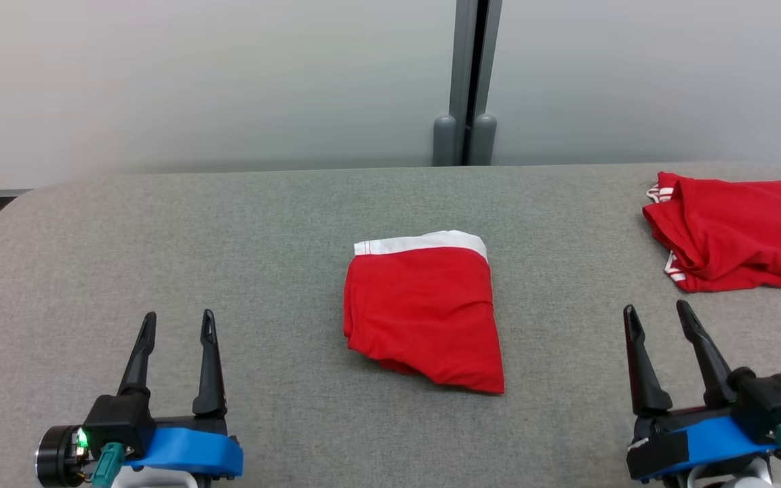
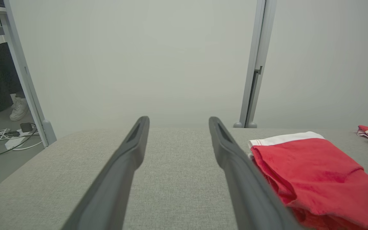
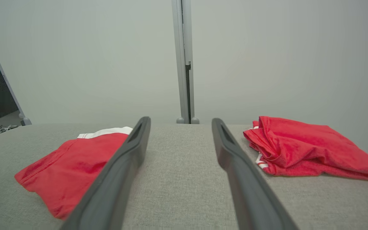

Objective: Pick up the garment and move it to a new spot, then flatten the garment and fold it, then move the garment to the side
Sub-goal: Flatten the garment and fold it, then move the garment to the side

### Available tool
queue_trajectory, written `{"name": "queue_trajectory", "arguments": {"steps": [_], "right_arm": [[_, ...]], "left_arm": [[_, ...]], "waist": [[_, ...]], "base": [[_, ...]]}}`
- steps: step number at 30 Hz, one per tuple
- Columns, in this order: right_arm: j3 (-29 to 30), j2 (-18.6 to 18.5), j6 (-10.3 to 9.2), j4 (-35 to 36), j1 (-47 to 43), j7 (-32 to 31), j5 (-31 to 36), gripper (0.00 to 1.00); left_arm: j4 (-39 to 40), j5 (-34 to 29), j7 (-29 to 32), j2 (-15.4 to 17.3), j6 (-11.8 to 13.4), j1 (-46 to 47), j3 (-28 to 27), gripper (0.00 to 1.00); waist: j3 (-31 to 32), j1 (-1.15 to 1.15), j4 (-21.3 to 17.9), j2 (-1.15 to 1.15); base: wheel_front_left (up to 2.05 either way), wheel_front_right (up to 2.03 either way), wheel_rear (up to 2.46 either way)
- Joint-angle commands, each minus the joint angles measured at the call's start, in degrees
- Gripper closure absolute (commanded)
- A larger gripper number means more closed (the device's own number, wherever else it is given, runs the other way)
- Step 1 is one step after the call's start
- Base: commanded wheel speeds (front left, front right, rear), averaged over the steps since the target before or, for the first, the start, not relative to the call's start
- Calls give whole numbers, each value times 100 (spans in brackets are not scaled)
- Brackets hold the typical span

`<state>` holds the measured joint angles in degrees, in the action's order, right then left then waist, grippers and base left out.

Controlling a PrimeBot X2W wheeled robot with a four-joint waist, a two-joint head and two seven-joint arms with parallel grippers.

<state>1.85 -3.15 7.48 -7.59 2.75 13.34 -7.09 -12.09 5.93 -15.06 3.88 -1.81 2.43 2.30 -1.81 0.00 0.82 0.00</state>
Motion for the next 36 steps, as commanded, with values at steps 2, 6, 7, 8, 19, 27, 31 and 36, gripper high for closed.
{"name": "queue_trajectory", "arguments": {"steps": [2, 6, 7, 8, 19, 27, 31, 36], "right_arm": [[-40, 27, 4, 163, -223, -117, -14, 0], [-105, 26, 4, 284, -372, -210, -157, 0], [-116, 26, 4, 299, -395, -225, -169, 0], [-130, 26, 4, 313, -422, -239, -187, 0], [-134, 26, 4, 352, -475, -341, -199, 0], [-190, 27, 4, 394, -52, -417, -125, 0], [-332, 26, 4, 351, 455, -537, -20, 0], [-454, 25, 4, -30, 1209, -806, 61, 0]], "left_arm": [[-20, -34, -15, 69, 30, -51, -18, 0], [-57, -32, -14, 89, 58, -82, -1, 0], [-62, -36, -13, 89, 67, -80, 12, 0], [-65, -34, -13, 87, 79, -80, 19, 0], [-99, 35, -9, 120, 113, -46, 63, 0], [-117, 75, -11, 94, 126, 104, 139, 0], [-129, 104, -11, 71, 134, 215, 181, 0], [-143, 125, -13, 47, 125, 344, 266, 0]], "waist": [[16, 0, 44, 0], [19, 0, 95, 0], [16, 0, 106, 0], [13, 0, 115, 0], [-24, 0, 160, 0], [-161, 0, 291, 0], [-276, 0, 419, 0], [-493, 0, 617, 0]], "base": [[0, 0, 0], [0, 0, 0], [0, 0, 0], [0, 0, 0], [0, 0, 0], [0, 0, 0], [0, 0, 0], [0, 0, 0]]}}
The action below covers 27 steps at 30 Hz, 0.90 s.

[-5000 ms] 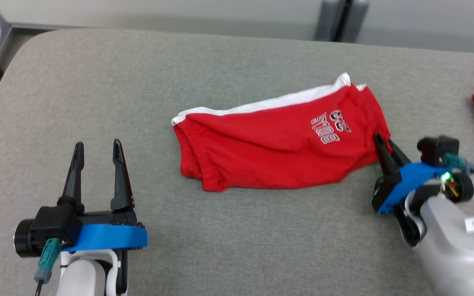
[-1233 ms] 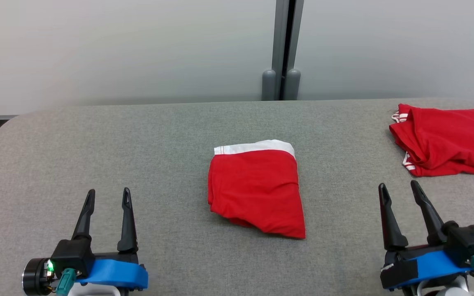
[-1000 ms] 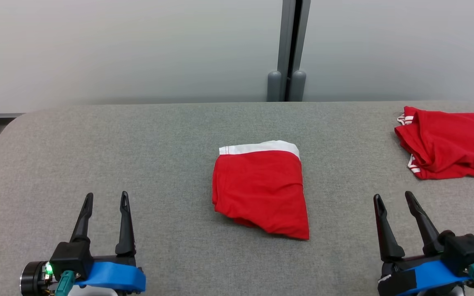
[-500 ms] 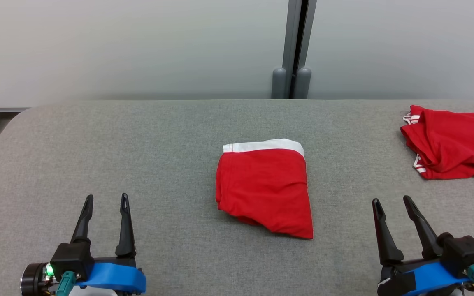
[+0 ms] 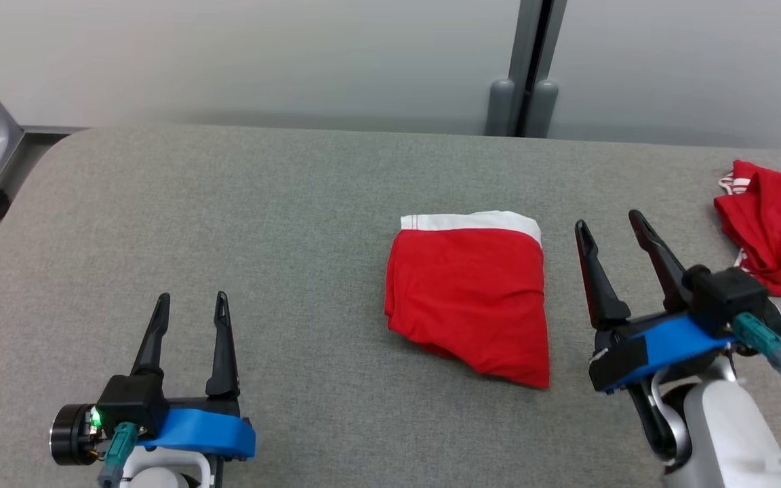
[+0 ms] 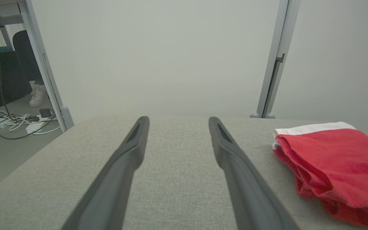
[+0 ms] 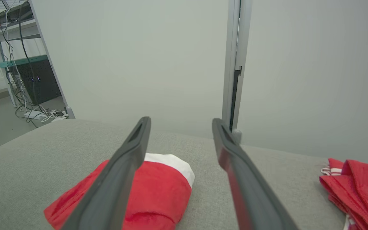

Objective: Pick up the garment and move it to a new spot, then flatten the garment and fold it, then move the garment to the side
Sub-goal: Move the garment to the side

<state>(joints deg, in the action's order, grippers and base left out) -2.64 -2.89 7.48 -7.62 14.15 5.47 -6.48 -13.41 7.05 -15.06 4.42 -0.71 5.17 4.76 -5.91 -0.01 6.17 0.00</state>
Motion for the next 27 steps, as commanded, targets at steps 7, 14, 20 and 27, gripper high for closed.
{"name": "queue_trajectory", "arguments": {"steps": [7, 14, 20, 27], "right_arm": [[80, -2, 4, -1110, 756, -77, 98, 0], [271, -7, 4, -2352, 906, 107, 246, 0], [298, -5, 4, -3244, 1003, 282, 142, 0], [-119, -4, 4, -3855, 1264, 481, -316, 100]], "left_arm": [[-10, 43, -13, -34, -18, 279, 88, 0], [-43, 77, -14, -73, -29, 440, 145, 0], [-47, 78, -14, -94, -1, 453, 165, 0], [-99, 86, -14, -113, -10, 480, 190, 0]], "waist": [[-429, 1, 396, 0], [-630, 1, 645, 0], [-695, 1, 688, 0], [-671, 1, 625, 0]], "base": [[0, 0, 0], [0, 0, 0], [0, 0, 0], [0, 0, 0]]}}
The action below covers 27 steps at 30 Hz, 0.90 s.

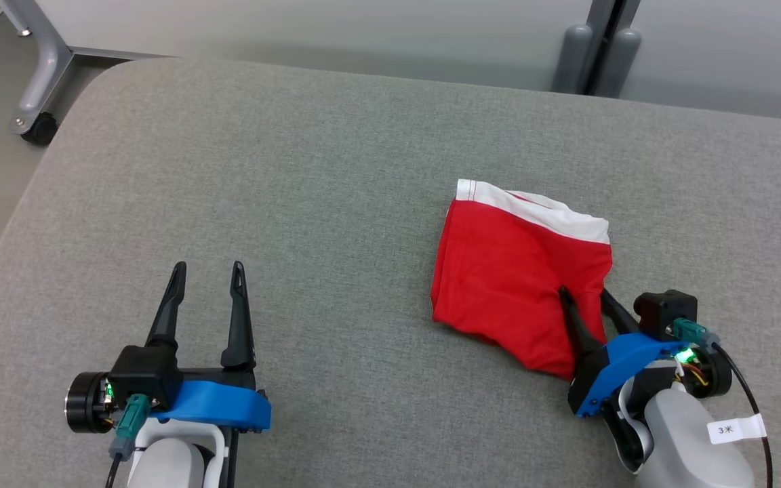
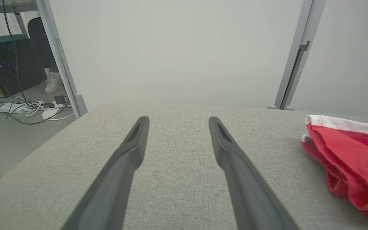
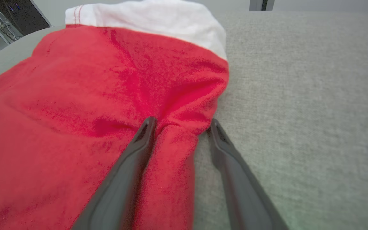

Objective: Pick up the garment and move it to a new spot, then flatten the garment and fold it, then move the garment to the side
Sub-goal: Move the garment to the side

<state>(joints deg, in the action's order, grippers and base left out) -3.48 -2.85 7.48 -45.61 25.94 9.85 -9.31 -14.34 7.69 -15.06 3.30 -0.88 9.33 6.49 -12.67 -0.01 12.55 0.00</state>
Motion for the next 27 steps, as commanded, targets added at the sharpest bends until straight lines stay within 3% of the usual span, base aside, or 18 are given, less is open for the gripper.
{"name": "queue_trajectory", "arguments": {"steps": [1, 6, 10, 20, 27], "right_arm": [[-74, -11, 4, -93, 133, 93, -87, 100], [-23, -33, 3, -141, 298, 324, 47, 100], [70, -264, 3, 66, 307, 409, 193, 100], [226, -990, 3, 1066, -28, 348, 116, 100], [163, -1314, 3, 1826, 56, 72, 11, 100]], "left_arm": [[-8, 26, -14, -5, 8, 69, 22, 0], [57, 49, -14, -17, 33, 109, -12, 0], [118, 61, -14, -26, 20, 165, -4, 0], [337, -55, -14, -18, -21, 509, -72, 0], [439, -120, -15, -23, -43, 811, -48, 0]], "waist": [[8, 1, -31, 0], [-64, 1, -215, 0], [-203, 1, -474, 0], [-638, 1, -1279, 0], [-858, 1, -1450, 0]], "base": [[0, 0, 0], [0, 0, 0], [0, 0, 0], [0, 0, 0], [0, 0, 0]]}}
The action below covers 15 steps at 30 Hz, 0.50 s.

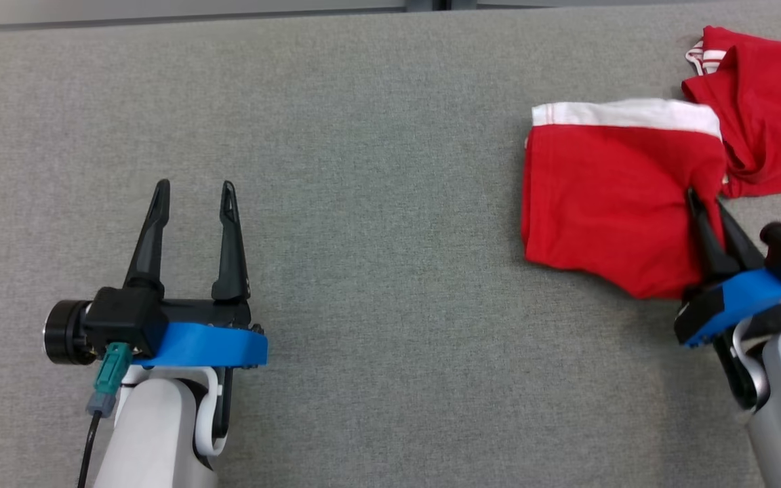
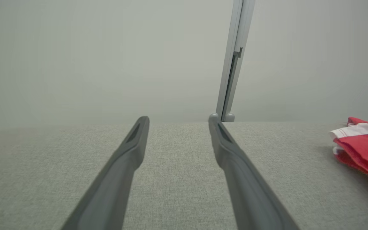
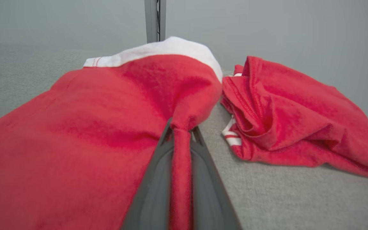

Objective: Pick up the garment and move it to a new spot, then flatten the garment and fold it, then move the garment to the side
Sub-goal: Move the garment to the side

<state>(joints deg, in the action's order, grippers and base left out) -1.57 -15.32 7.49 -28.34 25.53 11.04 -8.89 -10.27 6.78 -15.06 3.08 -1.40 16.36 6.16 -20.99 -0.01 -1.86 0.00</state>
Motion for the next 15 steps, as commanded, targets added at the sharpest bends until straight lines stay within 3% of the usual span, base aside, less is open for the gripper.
{"name": "queue_trajectory", "arguments": {"steps": [1, 6, 9, 10, 12, 14, 15], "right_arm": [[-63, -104, 2, 183, 191, -122, -60, 100], [-276, -535, 2, 496, 583, -492, -191, 100], [-363, -1130, 2, 761, 952, -911, -274, 100], [-363, -1130, 2, 761, 952, -911, -274, 100], [-391, -1615, 2, 884, 1226, -1189, -360, 100], [-394, -1766, 2, 875, 1308, -1280, -407, 100], [-382, -2076, 2, 849, 1479, -1447, -492, 100]], "left_arm": [[38, -27, -15, -2, 6, 134, -21, 0], [148, -64, -15, -3, -10, 214, -41, 0], [309, -100, -15, 10, -23, 242, -66, 0], [309, -100, -15, 10, -23, 242, -66, 0], [423, -128, -15, 47, -42, 309, -94, 0], [446, -137, -15, 59, -51, 330, -96, 0], [478, -167, -15, 71, -48, 350, -78, 0]], "waist": [[-54, 1, -19, 0], [-230, 1, -25, 0], [-477, 1, -16, 0], [-477, 1, -16, 0], [-694, 1, -33, 0], [-756, 1, -33, 0], [-880, 1, -17, 0]], "base": [[0, 0, 0], [0, 0, 0], [0, 0, 0], [0, 0, 0], [0, 0, 0], [0, 0, 0], [0, 0, 0]]}}
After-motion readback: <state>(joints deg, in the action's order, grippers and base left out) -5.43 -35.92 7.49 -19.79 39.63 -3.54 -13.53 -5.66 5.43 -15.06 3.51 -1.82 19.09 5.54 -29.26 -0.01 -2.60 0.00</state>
